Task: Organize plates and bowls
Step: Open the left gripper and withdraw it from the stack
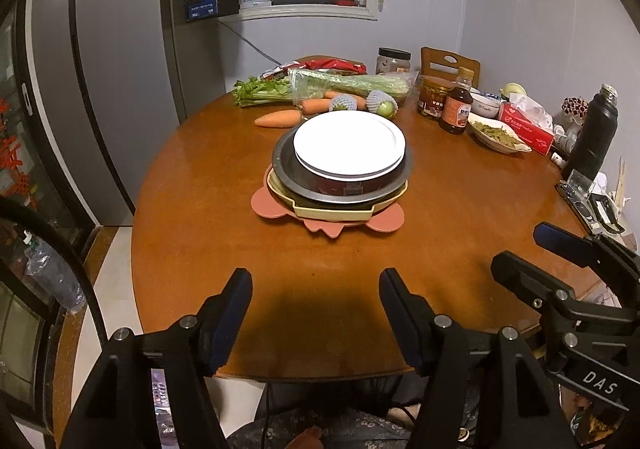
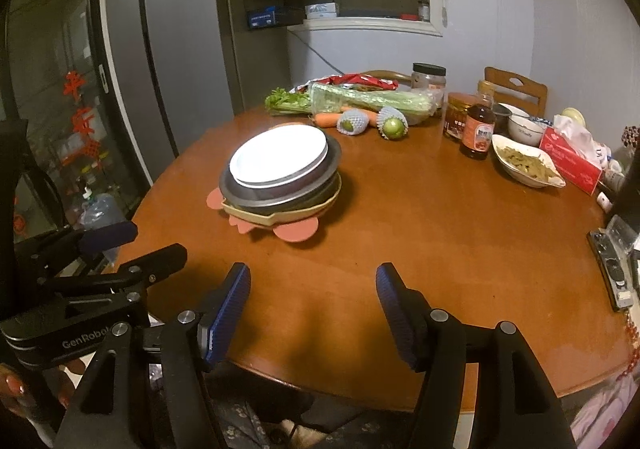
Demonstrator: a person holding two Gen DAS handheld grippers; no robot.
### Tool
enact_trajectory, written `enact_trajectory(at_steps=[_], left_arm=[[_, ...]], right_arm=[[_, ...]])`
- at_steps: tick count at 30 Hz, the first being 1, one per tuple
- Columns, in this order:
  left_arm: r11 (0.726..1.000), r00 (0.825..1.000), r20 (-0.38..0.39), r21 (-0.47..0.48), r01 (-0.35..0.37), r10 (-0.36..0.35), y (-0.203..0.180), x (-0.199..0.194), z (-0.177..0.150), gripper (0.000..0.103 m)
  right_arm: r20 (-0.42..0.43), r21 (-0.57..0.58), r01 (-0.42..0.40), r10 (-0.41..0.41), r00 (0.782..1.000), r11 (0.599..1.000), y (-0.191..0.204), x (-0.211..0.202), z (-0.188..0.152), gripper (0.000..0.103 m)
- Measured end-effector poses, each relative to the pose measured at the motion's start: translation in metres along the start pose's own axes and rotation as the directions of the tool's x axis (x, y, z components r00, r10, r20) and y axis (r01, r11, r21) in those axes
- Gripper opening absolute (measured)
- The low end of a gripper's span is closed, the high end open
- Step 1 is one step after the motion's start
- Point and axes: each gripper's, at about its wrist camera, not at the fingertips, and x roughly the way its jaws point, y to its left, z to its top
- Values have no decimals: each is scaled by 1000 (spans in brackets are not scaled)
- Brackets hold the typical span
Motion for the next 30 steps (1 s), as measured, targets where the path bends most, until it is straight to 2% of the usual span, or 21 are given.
enact_trajectory(at_steps=[30], left_arm=[[999,1000,-18,52,5,-4,-15,-3,-13,66]], right_arm=[[-4,19,13,-12,1000,1000,-8,-1,-11,68]])
